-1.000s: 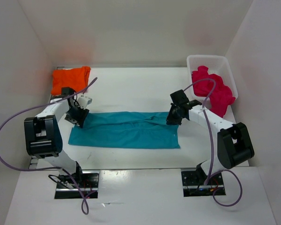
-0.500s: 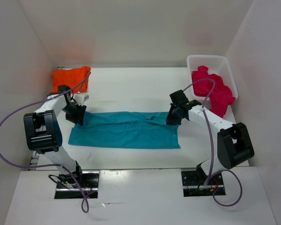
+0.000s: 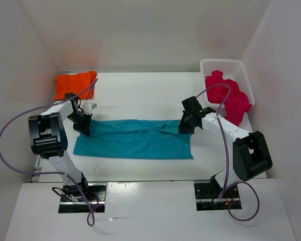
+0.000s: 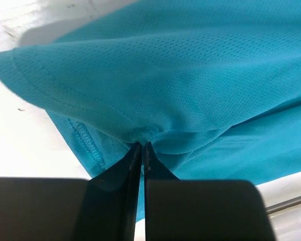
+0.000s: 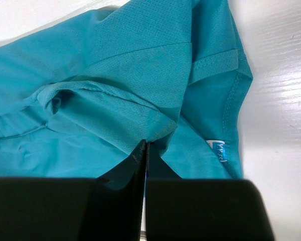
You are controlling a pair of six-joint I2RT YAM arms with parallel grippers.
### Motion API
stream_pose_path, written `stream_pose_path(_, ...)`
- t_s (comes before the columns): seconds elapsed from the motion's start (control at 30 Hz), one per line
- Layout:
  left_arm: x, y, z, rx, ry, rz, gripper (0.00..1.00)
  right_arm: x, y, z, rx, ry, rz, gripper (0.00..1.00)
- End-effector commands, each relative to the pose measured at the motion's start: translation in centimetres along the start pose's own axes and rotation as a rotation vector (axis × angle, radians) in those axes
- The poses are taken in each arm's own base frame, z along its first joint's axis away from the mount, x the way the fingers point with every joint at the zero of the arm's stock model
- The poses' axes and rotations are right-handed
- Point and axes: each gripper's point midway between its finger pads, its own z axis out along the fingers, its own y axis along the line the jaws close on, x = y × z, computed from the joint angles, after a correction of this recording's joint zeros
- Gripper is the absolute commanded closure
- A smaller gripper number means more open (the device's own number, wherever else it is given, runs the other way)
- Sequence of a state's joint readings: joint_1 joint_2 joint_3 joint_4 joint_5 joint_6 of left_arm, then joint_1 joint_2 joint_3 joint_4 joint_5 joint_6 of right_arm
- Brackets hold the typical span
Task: Fold and stack the t-shirts
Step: Grap the side of the flattened tshirt furthest away from the robot with both arms, then fold the other side of the tshirt into a rectangle
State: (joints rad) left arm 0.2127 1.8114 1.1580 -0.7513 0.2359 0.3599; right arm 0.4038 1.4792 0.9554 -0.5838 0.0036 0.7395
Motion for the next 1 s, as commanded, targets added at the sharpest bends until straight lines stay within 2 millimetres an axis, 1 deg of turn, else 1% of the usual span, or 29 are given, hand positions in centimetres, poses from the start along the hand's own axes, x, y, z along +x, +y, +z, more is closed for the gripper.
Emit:
stream_pose_path(0.0, -2.5, -0.1, -1.6, 0.001, -0.087, 0.009, 0.94, -1.0, 0.9, -1.2, -0.030, -0.058, -0.014, 1.00)
stream_pose_path(0.03, -2.6, -0.1, -1.8, -0.003, -0.095, 0.012, 0.96, -1.0, 0.9, -1.2, -0.030, -0.058, -0.014, 1.00)
stream_pose_path(0.1, -3.7, 0.0, -2.7, -0.009, -0.131, 0.023, 0.96, -1.0, 0.9, -1.2, -0.030, -0.058, -0.014, 1.00)
stream_pose_path(0.13, -4.8, 0.2, -3.8, -0.026, -0.168, 0.035, 0.98, -1.4, 0.9, -1.2, -0.025, -0.066, -0.023, 1.00)
stream_pose_path(0.17, -5.9, 0.5, -4.5, -0.046, -0.208, 0.057, 0.98, -2.2, 1.3, -1.5, -0.026, -0.092, -0.031, 1.00)
stream_pose_path(0.2, -7.0, 0.9, -5.5, -0.073, -0.246, 0.070, 0.99, -2.6, 1.3, -1.3, -0.015, -0.102, -0.052, 1.00)
stream_pose_path(0.23, -8.8, 1.3, -6.7, -0.098, -0.299, 0.087, 1.00, -3.7, 2.0, -1.5, -0.014, -0.119, -0.065, 1.00)
stream_pose_path(0.27, -10.4, 1.7, -8.0, -0.127, -0.361, 0.107, 1.00, -5.0, 1.9, -1.5, -0.003, -0.141, -0.075, 1.00)
stream_pose_path(0.3, -11.7, 2.0, -8.9, -0.146, -0.402, 0.120, 1.00, -6.9, 3.2, -2.1, -0.031, -0.182, -0.077, 1.00)
stream_pose_path(0.33, -13.4, 2.8, -10.0, -0.189, -0.463, 0.138, 1.00, -7.5, 3.2, -1.4, -0.019, -0.176, -0.078, 1.00)
stream_pose_path(0.37, -14.9, 3.3, -11.3, -0.222, -0.510, 0.151, 1.00, -9.7, 4.0, -2.0, -0.039, -0.219, -0.070, 1.00)
stream_pose_path(0.4, -15.5, 3.7, -11.6, -0.241, -0.526, 0.144, 1.00, -10.1, 4.6, -1.9, -0.052, -0.218, -0.070, 1.00)
stream_pose_path(0.43, -16.6, 3.8, -12.2, -0.264, -0.562, 0.161, 1.00, -10.6, 4.7, -1.3, -0.050, -0.209, -0.075, 1.00)
stream_pose_path(0.47, -17.0, 3.9, -12.4, -0.271, -0.577, 0.166, 1.00, -11.5, 5.6, -1.8, -0.067, -0.229, -0.074, 1.00)
stream_pose_path(0.53, -17.5, 3.9, -13.9, -0.308, -0.618, 0.196, 1.00, -11.2, 5.5, -1.8, -0.067, -0.215, -0.075, 1.00)
stream_pose_path(0.6, -16.4, 3.4, -14.1, -0.315, -0.619, 0.249, 1.00, -10.5, 4.9, -2.2, -0.065, -0.213, -0.075, 1.00)
stream_pose_path(0.63, -15.8, 3.1, -13.8, -0.311, -0.611, 0.276, 1.00, -10.2, 4.5, -2.3, -0.057, -0.215, -0.064, 1.00)
stream_pose_path(0.67, -14.8, 2.7, -13.3, -0.300, -0.588, 0.301, 1.00, -9.2, 3.6, -2.4, -0.049, -0.205, -0.064, 1.00)
stream_pose_path(0.7, -13.6, 2.4, -13.0, -0.298, -0.560, 0.328, 1.00, -8.6, 3.3, -2.5, -0.052, -0.193, -0.054, 1.00)
stream_pose_path(0.73, -11.6, 2.3, -11.1, -0.283, -0.495, 0.375, 1.00, -7.3, 2.4, -2.4, -0.047, -0.172, -0.042, 1.00)
stream_pose_path(0.8, -9.1, 3.0, -9.1, -0.300, -0.398, 0.386, 1.00, -5.7, 2.2, -2.1, -0.074, -0.130, -0.027, 1.00)
stream_pose_path(0.83, -8.0, 3.7, -8.5, -0.312, -0.362, 0.394, 1.00, -4.4, 1.5, -1.3, -0.063, -0.095, -0.006, 1.00)
stream_pose_path(0.87, -6.4, 3.9, -7.5, -0.307, -0.325, 0.389, 1.00, -3.8, 1.5, -1.6, -0.070, -0.094, -0.005, 1.00)
stream_pose_path(0.93, -4.6, 4.8, -7.2, -0.315, -0.290, 0.373, 1.00, -2.6, 0.4, -1.1, -0.049, -0.068, 0.020, 1.00)
stream_pose_path(0.97, -4.2, 4.7, -6.8, -0.308, -0.281, 0.370, 1.00, -2.5, 0.4, -1.2, -0.055, -0.075, 0.020, 1.00)
